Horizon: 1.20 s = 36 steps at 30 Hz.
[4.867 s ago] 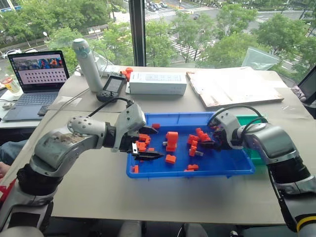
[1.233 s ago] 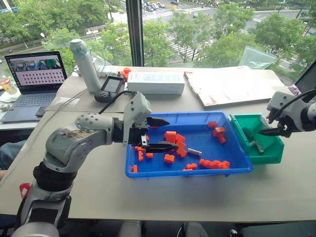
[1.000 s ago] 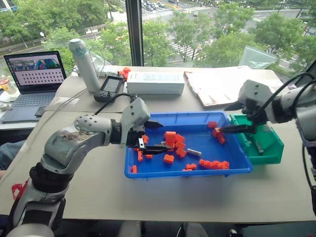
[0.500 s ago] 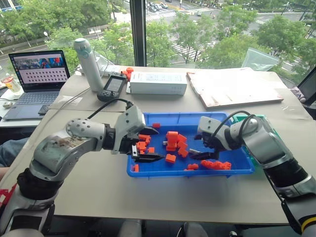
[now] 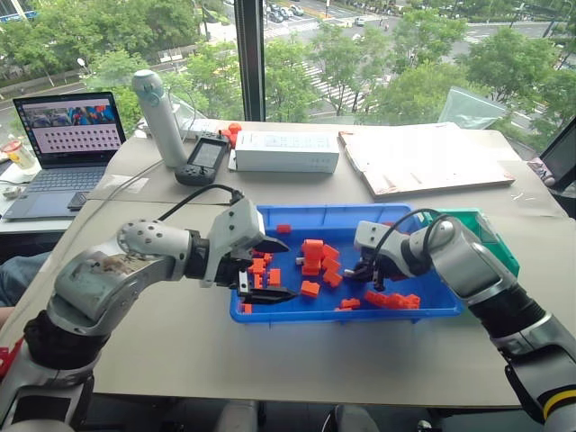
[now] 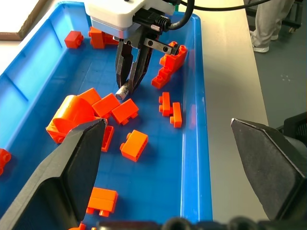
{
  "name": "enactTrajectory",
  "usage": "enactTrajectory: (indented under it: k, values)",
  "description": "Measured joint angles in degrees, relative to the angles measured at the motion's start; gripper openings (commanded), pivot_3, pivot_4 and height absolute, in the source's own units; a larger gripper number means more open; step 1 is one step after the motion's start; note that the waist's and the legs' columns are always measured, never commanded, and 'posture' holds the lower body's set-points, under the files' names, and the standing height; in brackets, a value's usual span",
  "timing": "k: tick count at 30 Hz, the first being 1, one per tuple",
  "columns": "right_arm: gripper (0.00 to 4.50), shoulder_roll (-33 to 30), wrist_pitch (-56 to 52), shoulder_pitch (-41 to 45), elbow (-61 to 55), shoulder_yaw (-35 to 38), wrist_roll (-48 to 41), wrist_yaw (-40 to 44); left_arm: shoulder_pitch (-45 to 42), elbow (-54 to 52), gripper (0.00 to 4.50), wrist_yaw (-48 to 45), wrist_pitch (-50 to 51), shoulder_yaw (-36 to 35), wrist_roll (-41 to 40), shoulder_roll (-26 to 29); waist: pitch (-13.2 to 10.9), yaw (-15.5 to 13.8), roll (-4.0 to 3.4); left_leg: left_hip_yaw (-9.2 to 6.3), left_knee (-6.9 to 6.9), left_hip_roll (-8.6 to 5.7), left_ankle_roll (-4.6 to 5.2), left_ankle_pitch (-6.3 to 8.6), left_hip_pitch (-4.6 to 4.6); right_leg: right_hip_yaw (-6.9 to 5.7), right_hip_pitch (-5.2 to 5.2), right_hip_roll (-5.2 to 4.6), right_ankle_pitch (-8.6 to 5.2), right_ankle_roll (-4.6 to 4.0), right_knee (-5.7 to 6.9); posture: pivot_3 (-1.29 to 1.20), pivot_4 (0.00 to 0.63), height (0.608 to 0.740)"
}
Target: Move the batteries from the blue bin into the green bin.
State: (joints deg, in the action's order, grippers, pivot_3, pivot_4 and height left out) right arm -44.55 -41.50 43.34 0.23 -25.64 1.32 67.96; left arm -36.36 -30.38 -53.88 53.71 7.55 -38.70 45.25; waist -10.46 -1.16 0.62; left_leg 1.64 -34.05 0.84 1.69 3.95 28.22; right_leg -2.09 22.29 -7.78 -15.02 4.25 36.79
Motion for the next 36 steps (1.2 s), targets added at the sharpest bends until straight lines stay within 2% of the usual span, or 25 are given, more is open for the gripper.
enactTrajectory:
  k: [2, 7, 9, 14, 19, 21, 25, 27, 32, 36]
  values:
    - [0.24, -1.6, -0.8, 0.3, -0.8, 1.5, -1.3, 0.7, -0.8, 0.3, 4.50, 0.2, -0.1, 0.1, -0.2, -0.7, 0.0, -0.1, 0.01, 0.00, -0.03, 0.00, 0.00, 0.00, 0.04, 0.01, -0.01, 0.00, 0.00, 0.00, 0.02, 0.00, 0.150, 0.740]
    - [0.24, -12.4, -5.7, 7.2, 1.1, 14.4, -3.2, -0.7, -2.3, 1.8, 4.50, -0.7, -1.2, 0.3, -0.2, -3.0, 0.0, -0.8, -0.05, 0.02, -0.03, 0.01, 0.00, 0.02, 0.03, 0.00, 0.05, 0.00, 0.02, 0.00, -0.08, 0.00, 0.150, 0.740]
    - [0.24, -16.7, -6.1, 6.9, 1.6, 16.8, -3.0, -0.8, -3.2, 2.8, 4.50, -0.6, -1.3, 0.4, -0.4, -4.7, 0.0, -1.1, 0.00, 0.02, -0.02, 0.04, -0.01, 0.05, 0.02, -0.03, 0.03, 0.00, -0.01, -0.05, -0.12, 0.00, 0.150, 0.740]
    - [0.24, -23.4, -7.8, -2.3, 4.1, 19.1, -2.6, -1.9, -6.2, 7.2, 4.50, 0.5, -2.7, -0.5, -1.3, -10.4, 0.0, -1.0, 0.00, 0.11, -0.05, 0.01, 0.00, 0.03, 0.08, 0.15, -0.08, -0.02, 0.04, -0.03, -0.01, 0.00, 0.150, 0.740]
    - [0.24, -23.3, -10.4, -7.9, 3.0, 22.1, -4.0, -4.4, -8.2, 10.1, 4.50, 1.8, -4.8, -0.5, 1.1, -11.2, 0.0, -0.1, -0.02, 0.16, 0.01, 0.03, 0.42, -0.22, 0.00, 0.28, -0.06, 0.00, 0.04, -0.03, 0.04, 0.00, 0.150, 0.740]
    - [1.25, -23.2, -10.4, -9.1, 3.0, 22.2, -3.9, -5.9, -8.2, 11.0, 4.50, 2.1, -4.9, 0.1, 1.9, -11.4, 0.0, 0.1, -0.02, 0.16, 0.01, 0.03, 0.42, -0.23, 0.01, 0.28, -0.05, 0.01, 0.04, -0.03, 0.05, 0.00, 0.150, 0.740]
    - [2.45, -22.6, -10.0, -9.7, 3.6, 22.1, -3.8, -8.2, -8.2, 11.5, 4.50, 3.1, -4.9, 0.1, 2.7, -11.4, 0.0, 0.3, -0.02, 0.16, 0.00, 0.03, 0.42, -0.22, 0.02, 0.31, -0.05, 0.01, 0.04, -0.02, 0.03, 0.00, 0.150, 0.740]
    - [3.14, -21.1, -9.6, -6.7, 4.4, 21.7, -3.8, -9.3, -7.8, 11.2, 4.50, 3.2, -4.7, -0.4, 2.7, -10.0, 0.0, 0.4, -0.04, 0.19, 0.01, 0.03, 0.39, -0.21, 0.02, 0.37, -0.01, 0.01, 0.04, -0.02, 0.02, 0.00, 0.150, 0.740]
    - [3.14, -17.1, -9.4, 1.6, 4.4, 20.7, -4.1, -9.5, -5.7, 10.5, 4.50, 3.9, -4.2, -3.7, 2.6, -5.7, 0.0, 0.8, -0.04, 0.21, 0.10, 0.09, 0.38, -0.20, 0.00, 0.46, 0.03, 0.08, 0.04, -0.02, -0.01, 0.00, 0.150, 0.740]
    - [3.14, -6.9, -11.0, 5.4, -0.5, 18.7, -8.9, -8.4, -0.9, 9.3, 4.50, 4.4, -1.9, -7.9, 2.6, 0.3, 0.0, 1.6, -0.02, 0.18, 0.15, 0.18, 0.38, -0.22, 0.00, 0.48, 0.07, 0.20, 0.05, -0.05, 0.04, 0.00, 0.150, 0.740]
